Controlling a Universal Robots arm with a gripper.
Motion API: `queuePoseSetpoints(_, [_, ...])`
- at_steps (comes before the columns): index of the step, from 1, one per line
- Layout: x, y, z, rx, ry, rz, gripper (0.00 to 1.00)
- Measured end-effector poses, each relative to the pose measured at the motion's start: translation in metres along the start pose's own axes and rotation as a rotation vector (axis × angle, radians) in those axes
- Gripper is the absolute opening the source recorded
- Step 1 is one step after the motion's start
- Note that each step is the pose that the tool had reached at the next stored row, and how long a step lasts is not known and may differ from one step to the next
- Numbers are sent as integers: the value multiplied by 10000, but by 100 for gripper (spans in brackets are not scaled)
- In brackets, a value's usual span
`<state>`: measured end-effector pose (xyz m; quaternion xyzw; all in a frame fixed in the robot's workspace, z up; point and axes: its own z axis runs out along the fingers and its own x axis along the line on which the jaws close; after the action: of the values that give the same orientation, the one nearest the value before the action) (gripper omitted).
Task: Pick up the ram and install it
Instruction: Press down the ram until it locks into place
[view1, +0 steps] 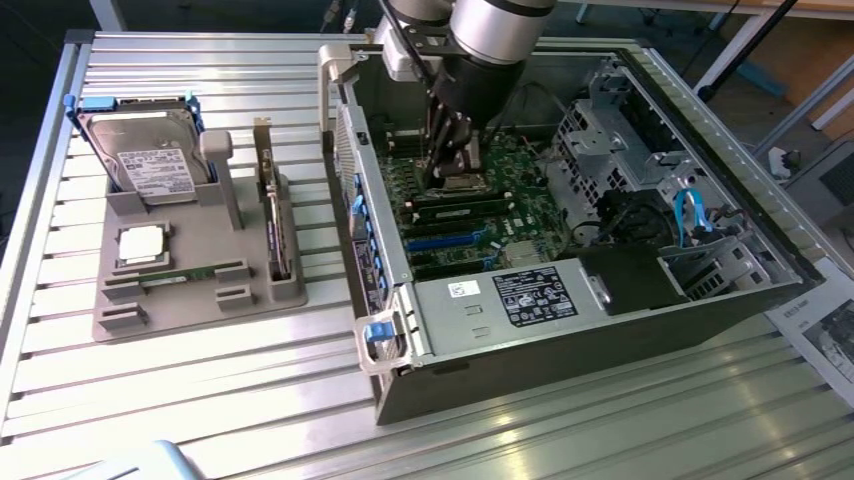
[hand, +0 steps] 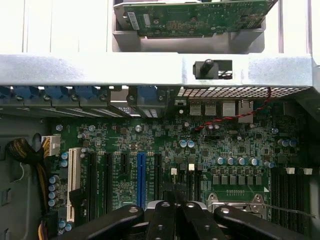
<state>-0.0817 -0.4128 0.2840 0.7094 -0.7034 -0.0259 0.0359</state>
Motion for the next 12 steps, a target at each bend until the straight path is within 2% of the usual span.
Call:
queuePoseSetpoints(6, [0, -9, -2, -1, 6, -2, 10])
queuePoseSetpoints(12, [1, -118, -11, -1, 4, 0, 10])
